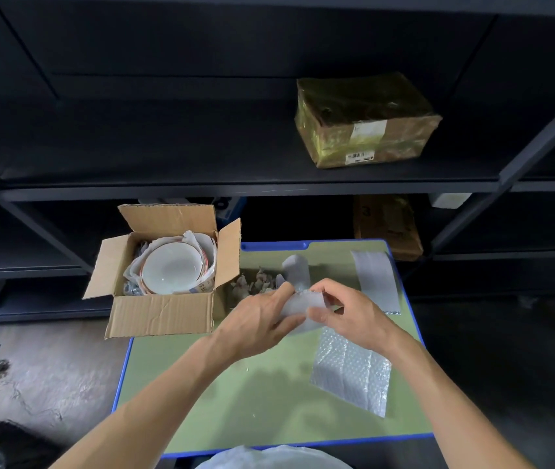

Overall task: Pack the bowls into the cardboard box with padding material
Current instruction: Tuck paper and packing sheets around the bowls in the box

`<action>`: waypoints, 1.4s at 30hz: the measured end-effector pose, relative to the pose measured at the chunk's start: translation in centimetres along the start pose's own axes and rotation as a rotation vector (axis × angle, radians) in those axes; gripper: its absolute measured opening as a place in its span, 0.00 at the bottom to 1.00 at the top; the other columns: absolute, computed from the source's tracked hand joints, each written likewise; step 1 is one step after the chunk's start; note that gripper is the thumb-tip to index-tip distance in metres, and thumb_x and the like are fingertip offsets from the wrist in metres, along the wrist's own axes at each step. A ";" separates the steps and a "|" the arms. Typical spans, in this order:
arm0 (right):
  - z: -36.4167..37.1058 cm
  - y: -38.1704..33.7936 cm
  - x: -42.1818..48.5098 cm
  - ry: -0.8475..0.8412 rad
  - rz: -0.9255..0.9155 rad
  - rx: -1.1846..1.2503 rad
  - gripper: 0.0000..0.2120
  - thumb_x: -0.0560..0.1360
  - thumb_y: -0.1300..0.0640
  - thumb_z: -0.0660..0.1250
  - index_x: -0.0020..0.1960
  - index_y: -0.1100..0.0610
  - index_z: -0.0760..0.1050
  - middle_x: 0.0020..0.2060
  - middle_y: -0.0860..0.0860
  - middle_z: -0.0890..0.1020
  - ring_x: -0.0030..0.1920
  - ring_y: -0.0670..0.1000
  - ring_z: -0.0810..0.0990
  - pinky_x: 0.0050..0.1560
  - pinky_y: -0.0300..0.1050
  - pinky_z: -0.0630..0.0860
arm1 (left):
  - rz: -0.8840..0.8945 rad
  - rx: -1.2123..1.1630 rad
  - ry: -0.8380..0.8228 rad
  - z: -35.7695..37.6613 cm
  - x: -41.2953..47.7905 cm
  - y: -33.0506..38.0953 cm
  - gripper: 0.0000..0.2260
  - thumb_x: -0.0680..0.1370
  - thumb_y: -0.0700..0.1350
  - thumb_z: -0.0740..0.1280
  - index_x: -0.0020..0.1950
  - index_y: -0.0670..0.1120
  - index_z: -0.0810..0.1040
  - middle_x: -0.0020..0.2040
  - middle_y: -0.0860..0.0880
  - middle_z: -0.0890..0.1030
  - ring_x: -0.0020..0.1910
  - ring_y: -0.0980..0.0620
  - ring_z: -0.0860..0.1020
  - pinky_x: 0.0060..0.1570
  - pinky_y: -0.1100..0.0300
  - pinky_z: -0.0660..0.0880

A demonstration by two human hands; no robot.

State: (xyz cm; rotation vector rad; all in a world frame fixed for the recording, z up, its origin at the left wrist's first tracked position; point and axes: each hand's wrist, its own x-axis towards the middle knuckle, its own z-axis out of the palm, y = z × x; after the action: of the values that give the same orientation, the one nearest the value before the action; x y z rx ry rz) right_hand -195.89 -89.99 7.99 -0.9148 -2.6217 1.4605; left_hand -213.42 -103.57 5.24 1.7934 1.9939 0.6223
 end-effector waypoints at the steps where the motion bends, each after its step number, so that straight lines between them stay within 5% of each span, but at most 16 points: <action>1: 0.1 0.1 0.1 0.007 0.000 -0.035 0.08 0.77 0.39 0.67 0.52 0.40 0.74 0.38 0.43 0.76 0.40 0.44 0.75 0.46 0.45 0.76 | -0.011 -0.017 -0.010 -0.1 0.1 0.2 0.17 0.81 0.58 0.60 0.53 0.45 0.66 0.41 0.46 0.77 0.37 0.46 0.71 0.40 0.48 0.70; 5: 0.2 -0.1 0.1 0.035 0.014 0.002 0.06 0.76 0.53 0.67 0.51 0.43 0.76 0.47 0.43 0.83 0.49 0.51 0.79 0.54 0.59 0.78 | -0.184 -0.424 -0.105 -1.1 0.3 1.3 0.16 0.83 0.59 0.56 0.48 0.47 0.69 0.38 0.52 0.71 0.35 0.55 0.68 0.38 0.56 0.64; 12: 0.1 -0.9 -0.5 0.030 -0.053 0.079 0.13 0.80 0.61 0.64 0.49 0.42 0.75 0.58 0.33 0.81 0.61 0.40 0.78 0.63 0.49 0.75 | -0.377 -0.760 -0.262 -1.2 1.0 0.1 0.06 0.82 0.49 0.61 0.48 0.49 0.73 0.40 0.51 0.71 0.38 0.54 0.67 0.36 0.64 0.67; 14: 0.1 -0.9 -0.5 0.021 -0.070 0.074 0.13 0.80 0.61 0.63 0.52 0.42 0.75 0.60 0.33 0.80 0.64 0.40 0.76 0.65 0.51 0.73 | -0.361 -0.771 -0.328 -1.3 1.2 0.0 0.00 0.81 0.42 0.63 0.50 0.46 0.73 0.40 0.48 0.73 0.36 0.53 0.68 0.31 0.68 0.66; 17: 0.4 -0.7 -0.4 0.023 -0.068 0.070 0.15 0.80 0.61 0.63 0.59 0.44 0.76 0.60 0.33 0.80 0.64 0.41 0.76 0.66 0.53 0.73 | -0.339 -0.691 -0.344 -0.9 1.4 0.0 0.06 0.79 0.40 0.66 0.52 0.43 0.69 0.43 0.43 0.77 0.32 0.55 0.70 0.28 0.66 0.66; 21: 0.6 -0.3 -0.3 0.025 -0.083 0.049 0.14 0.81 0.59 0.63 0.60 0.41 0.75 0.63 0.33 0.77 0.66 0.40 0.75 0.67 0.51 0.73 | -0.290 -0.488 -0.271 -0.2 1.4 -0.1 0.15 0.76 0.44 0.69 0.58 0.44 0.68 0.49 0.43 0.81 0.45 0.43 0.81 0.41 0.46 0.78; 25: 0.6 0.1 -0.4 0.052 -0.083 -0.003 0.19 0.81 0.55 0.65 0.50 0.28 0.70 0.65 0.34 0.75 0.62 0.40 0.77 0.64 0.49 0.75 | -0.207 -0.262 -0.195 0.1 1.4 -0.1 0.15 0.82 0.42 0.60 0.68 0.48 0.70 0.51 0.45 0.81 0.46 0.45 0.77 0.44 0.52 0.72; 28: 0.7 0.1 -0.4 0.079 -0.062 -0.032 0.10 0.81 0.53 0.65 0.55 0.37 0.73 0.61 0.33 0.76 0.55 0.40 0.80 0.59 0.48 0.77 | -0.179 -0.230 -0.227 -0.1 1.1 -0.4 0.22 0.78 0.37 0.62 0.71 0.50 0.69 0.49 0.48 0.82 0.46 0.45 0.79 0.42 0.53 0.75; 31: 0.7 0.1 -0.3 0.105 -0.049 -0.080 0.06 0.80 0.49 0.64 0.56 0.43 0.73 0.55 0.37 0.78 0.51 0.42 0.79 0.55 0.49 0.77 | -0.176 -0.282 -0.249 -0.7 0.9 -0.2 0.30 0.74 0.33 0.61 0.74 0.54 0.68 0.48 0.53 0.78 0.47 0.48 0.79 0.39 0.59 0.75; 36: 0.8 0.0 0.0 0.131 -0.062 -0.110 0.04 0.80 0.51 0.65 0.51 0.44 0.70 0.49 0.41 0.78 0.49 0.45 0.78 0.52 0.51 0.77 | -0.172 -0.393 -0.241 -1.2 0.5 0.4 0.28 0.77 0.42 0.57 0.68 0.72 0.68 0.51 0.49 0.82 0.45 0.42 0.81 0.44 0.50 0.79; 42: 1.0 0.1 0.3 0.117 -0.105 -0.152 0.04 0.80 0.53 0.65 0.52 0.44 0.73 0.49 0.40 0.76 0.50 0.42 0.76 0.49 0.42 0.74 | -0.236 -0.426 -0.206 -1.3 0.8 0.2 0.23 0.73 0.32 0.62 0.63 0.53 0.77 0.45 0.51 0.81 0.33 0.60 0.77 0.28 0.63 0.71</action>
State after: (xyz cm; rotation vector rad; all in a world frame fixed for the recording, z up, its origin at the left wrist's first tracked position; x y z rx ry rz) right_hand -196.33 -90.56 7.29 -0.8311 -2.6781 1.1619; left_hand -214.07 -102.84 6.42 1.2939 1.7411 0.6924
